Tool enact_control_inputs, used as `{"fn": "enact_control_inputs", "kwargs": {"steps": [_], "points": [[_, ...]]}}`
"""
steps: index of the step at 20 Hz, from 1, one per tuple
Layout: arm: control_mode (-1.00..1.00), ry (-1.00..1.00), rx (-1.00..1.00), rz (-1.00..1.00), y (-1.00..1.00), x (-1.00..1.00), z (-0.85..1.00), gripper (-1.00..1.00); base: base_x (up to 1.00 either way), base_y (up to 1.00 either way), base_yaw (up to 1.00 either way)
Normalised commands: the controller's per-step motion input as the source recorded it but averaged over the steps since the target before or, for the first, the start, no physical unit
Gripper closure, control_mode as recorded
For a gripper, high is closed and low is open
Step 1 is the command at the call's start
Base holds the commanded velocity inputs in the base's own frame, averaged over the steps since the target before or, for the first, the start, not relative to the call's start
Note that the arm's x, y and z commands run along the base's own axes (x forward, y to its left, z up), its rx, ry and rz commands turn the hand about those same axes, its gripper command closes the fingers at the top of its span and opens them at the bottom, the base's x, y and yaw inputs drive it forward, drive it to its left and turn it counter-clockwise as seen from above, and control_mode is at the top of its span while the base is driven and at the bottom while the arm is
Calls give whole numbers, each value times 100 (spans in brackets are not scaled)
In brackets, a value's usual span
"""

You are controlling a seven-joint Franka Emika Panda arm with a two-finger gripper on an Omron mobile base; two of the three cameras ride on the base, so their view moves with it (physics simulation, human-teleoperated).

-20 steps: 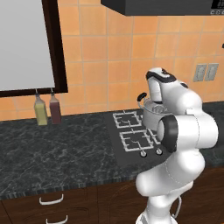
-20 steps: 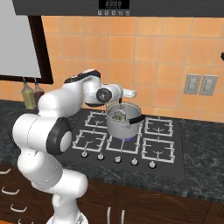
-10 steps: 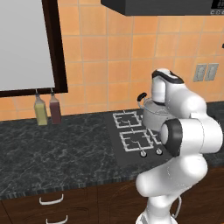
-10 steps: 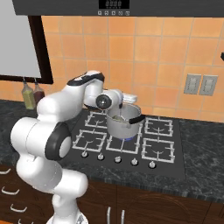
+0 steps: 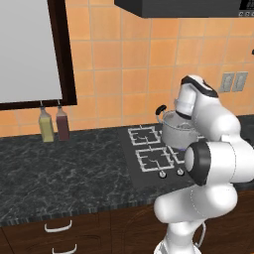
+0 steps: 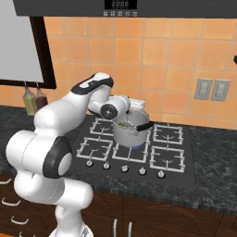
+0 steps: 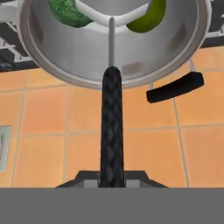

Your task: Put the lime and broccoli in the pot. Retrieve the spatula and lightly stir the vegetables in the pot.

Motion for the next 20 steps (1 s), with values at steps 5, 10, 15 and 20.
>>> {"fn": "enact_control_inputs", "kwargs": {"steps": [5, 10, 15, 20], "points": [[-100, -7, 0, 0, -4, 0, 35, 100, 0, 0, 0], [-100, -10, -1, 0, -11, 1, 34, 100, 0, 0, 0], [-100, -9, -3, 0, -15, 34, 8, 100, 0, 0, 0], [-100, -9, -2, 0, -3, 27, -26, 100, 0, 0, 0]]}}
